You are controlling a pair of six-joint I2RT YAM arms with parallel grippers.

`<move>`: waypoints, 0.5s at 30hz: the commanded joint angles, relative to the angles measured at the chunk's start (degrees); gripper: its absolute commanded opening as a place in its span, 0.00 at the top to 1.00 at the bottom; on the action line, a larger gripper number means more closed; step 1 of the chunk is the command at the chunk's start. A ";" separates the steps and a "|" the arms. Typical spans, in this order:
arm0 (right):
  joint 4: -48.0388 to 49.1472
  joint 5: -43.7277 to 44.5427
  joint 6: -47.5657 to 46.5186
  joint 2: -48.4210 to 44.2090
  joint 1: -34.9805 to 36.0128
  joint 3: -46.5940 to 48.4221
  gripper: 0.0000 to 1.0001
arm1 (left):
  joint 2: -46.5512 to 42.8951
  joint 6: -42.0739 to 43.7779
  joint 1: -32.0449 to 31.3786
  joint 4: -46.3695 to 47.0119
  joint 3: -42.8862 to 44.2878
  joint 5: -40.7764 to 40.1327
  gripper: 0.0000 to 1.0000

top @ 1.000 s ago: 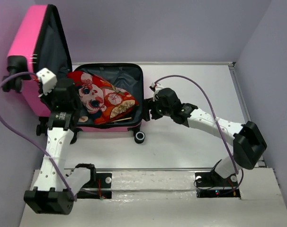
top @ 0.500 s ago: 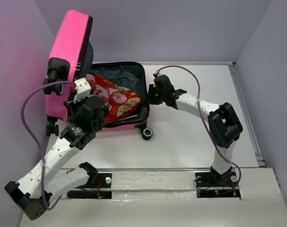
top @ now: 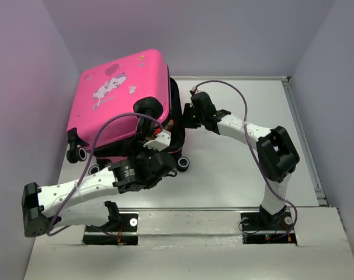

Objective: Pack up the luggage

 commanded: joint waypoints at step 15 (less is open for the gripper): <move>2.32 -7.21 0.60 -4.48 1.26 -2.24 0.57 | -7.72 -10.90 3.04 14.16 26.27 28.87 0.02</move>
